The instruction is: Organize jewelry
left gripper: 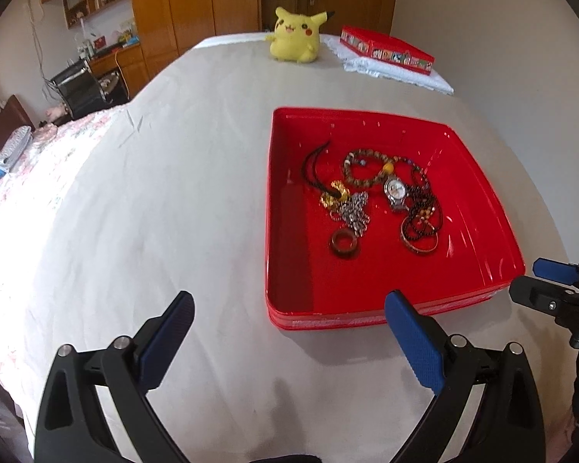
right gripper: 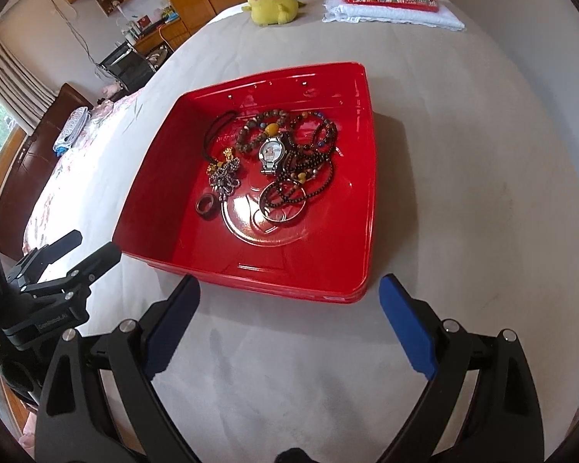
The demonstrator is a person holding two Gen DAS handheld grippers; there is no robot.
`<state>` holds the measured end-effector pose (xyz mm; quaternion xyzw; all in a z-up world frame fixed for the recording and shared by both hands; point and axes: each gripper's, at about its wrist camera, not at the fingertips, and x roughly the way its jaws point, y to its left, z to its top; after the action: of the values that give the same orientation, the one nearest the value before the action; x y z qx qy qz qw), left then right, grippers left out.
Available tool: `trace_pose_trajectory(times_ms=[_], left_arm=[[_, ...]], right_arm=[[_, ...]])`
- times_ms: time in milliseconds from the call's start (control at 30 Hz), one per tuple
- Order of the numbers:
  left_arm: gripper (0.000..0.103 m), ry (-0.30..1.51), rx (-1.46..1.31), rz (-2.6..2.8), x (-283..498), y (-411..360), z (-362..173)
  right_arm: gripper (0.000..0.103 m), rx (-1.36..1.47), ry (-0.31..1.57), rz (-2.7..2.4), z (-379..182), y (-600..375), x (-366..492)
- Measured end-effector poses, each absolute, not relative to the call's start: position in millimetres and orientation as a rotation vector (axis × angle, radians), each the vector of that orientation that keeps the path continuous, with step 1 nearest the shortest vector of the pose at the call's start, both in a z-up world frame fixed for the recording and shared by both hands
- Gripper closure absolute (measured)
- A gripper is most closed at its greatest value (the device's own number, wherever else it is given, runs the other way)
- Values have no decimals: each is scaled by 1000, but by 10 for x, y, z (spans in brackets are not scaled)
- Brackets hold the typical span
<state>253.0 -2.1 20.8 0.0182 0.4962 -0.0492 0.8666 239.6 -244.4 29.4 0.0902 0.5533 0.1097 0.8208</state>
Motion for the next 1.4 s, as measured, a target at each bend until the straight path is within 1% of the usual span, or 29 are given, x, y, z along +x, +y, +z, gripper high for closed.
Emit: trace_pose_trajectory(times_ms=[1400], left_arm=[[4,1027,43,-99,2491,18,234]], right_arm=[[10,144,1167,229,302,-2364,2371]])
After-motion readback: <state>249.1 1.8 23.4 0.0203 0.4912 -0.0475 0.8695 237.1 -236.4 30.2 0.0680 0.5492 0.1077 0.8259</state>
